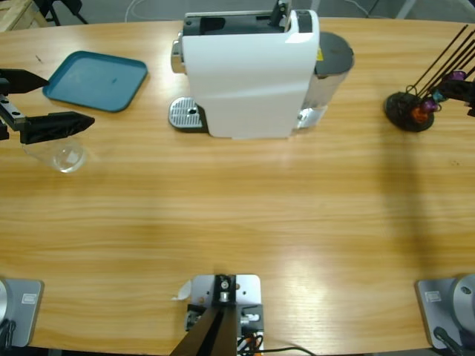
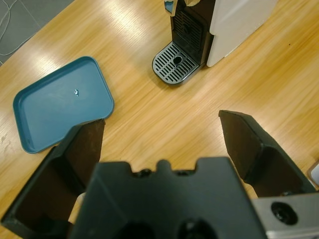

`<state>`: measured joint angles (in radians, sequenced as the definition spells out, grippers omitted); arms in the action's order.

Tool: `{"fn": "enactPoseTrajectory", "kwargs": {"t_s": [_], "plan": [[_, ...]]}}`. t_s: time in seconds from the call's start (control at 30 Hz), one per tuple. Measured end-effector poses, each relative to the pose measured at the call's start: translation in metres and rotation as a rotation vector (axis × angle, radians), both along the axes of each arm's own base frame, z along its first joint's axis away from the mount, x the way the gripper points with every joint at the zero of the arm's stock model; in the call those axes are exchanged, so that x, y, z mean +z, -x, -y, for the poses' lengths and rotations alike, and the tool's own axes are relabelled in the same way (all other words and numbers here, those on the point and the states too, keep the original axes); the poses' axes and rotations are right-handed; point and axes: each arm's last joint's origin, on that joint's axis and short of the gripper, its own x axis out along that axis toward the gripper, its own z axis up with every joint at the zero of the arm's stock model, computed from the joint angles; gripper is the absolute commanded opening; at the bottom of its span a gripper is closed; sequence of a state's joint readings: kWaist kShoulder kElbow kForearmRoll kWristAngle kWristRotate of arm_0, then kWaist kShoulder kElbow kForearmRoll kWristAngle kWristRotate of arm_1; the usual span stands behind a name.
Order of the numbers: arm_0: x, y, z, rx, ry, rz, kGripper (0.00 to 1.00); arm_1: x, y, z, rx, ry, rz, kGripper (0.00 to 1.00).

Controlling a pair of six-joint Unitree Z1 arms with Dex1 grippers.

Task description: Pour coffee

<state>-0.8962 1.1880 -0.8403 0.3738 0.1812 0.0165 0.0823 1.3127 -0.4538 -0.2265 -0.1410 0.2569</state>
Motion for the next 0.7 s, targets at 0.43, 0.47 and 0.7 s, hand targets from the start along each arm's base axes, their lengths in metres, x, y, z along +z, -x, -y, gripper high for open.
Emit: {"fn": "enactPoseTrajectory", "kwargs": {"t_s": [0.43,0.47,0.7], "plan": [[0.0000,0.0000,0.0000,0.000,0.000,0.000,1.000,-0.0019,-0.0064,0.0001,-0.014,0.005,-0.013,0.593],[0.0000,0.0000,0.0000,0.000,0.000,0.000,1.000,-0.0018,-0.0064,0.0002,-0.015,0.005,-0.013,0.592],[0.0000,0.0000,0.0000,0.003,0.003,-0.002,1.000,-0.0012,-0.0086,0.0009,-0.024,0.009,-0.002,0.431]]}}
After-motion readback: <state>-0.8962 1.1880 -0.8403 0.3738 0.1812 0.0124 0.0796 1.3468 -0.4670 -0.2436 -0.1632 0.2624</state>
